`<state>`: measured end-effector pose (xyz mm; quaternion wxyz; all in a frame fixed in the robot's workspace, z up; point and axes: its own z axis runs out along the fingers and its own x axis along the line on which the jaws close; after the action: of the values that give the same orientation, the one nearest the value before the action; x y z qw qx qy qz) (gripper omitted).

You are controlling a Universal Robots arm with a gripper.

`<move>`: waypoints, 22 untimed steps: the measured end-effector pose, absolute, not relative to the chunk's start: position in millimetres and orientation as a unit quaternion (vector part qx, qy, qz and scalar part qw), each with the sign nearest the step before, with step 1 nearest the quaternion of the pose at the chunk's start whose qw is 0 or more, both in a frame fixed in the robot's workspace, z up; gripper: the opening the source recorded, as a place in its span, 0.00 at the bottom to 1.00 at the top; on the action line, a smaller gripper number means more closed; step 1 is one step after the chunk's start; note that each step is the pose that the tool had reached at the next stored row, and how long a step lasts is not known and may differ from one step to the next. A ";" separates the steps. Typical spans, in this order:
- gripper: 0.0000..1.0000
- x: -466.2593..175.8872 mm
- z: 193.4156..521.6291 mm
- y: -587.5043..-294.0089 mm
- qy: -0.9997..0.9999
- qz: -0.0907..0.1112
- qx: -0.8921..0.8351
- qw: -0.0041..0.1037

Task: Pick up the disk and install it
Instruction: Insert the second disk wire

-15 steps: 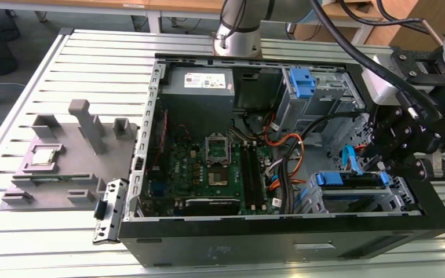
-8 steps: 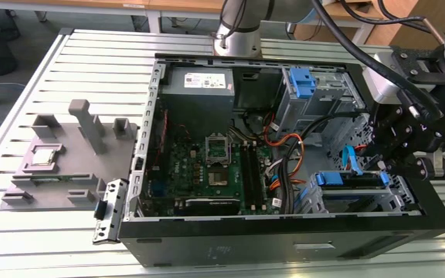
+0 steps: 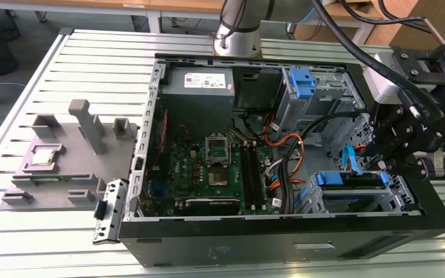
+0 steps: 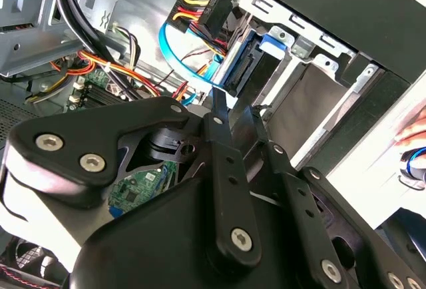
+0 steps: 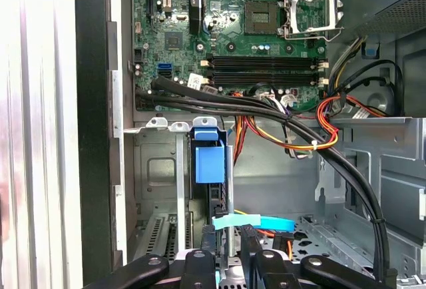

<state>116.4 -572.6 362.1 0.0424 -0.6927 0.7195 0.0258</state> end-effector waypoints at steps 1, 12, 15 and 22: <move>0.29 117.3 362.1 -572.6 0.720 0.026 -0.693 0.042; 0.29 127.7 360.8 -562.9 0.720 0.026 -0.693 0.042; 0.29 128.7 360.1 -557.9 0.720 0.026 -0.693 0.042; 0.29 133.2 358.5 -546.4 0.720 0.026 -0.693 0.042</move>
<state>133.2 -546.4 358.5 0.0423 -0.6927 0.7195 0.0258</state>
